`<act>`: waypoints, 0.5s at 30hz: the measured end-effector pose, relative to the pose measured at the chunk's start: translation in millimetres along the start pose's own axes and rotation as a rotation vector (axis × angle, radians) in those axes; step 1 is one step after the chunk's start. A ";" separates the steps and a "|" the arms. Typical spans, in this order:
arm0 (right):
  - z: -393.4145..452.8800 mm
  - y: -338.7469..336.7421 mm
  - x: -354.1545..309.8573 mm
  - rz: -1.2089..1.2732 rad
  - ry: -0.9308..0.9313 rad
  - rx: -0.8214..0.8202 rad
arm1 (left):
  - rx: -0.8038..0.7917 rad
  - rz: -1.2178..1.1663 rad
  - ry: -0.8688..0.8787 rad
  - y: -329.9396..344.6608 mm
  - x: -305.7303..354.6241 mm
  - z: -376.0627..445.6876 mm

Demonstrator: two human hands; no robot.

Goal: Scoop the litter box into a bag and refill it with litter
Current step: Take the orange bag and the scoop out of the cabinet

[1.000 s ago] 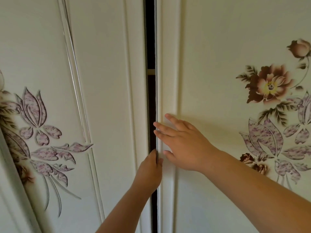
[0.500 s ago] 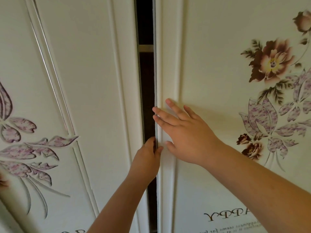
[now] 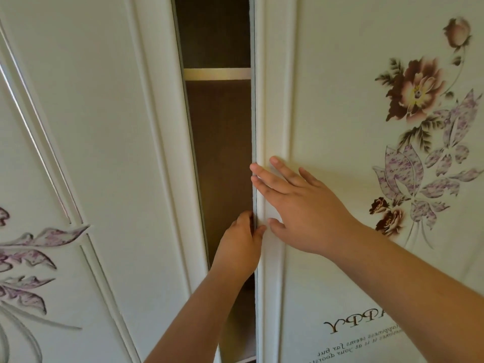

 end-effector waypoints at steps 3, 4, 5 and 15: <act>-6.7 2.7 14.4 0.004 0.031 -0.010 | -0.040 -0.015 0.011 15.2 8.9 5.4; -9.6 3.7 20.2 0.005 0.039 -0.015 | -0.049 -0.019 0.019 20.5 13.0 7.4; -12.7 4.2 26.5 0.009 0.047 -0.014 | -0.056 -0.021 0.030 26.0 17.5 9.1; -40.3 10.2 100.9 0.029 0.117 0.004 | -0.104 -0.074 0.094 95.6 68.1 20.5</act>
Point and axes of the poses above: each hand's wrist, its own z-axis towards the middle knuckle, its own y-axis out of the palm, x = y × z, the point moved 5 cm from there along z, towards the middle knuckle, and after that the axes turned 11 degrees about x, right-handed, at the moved point
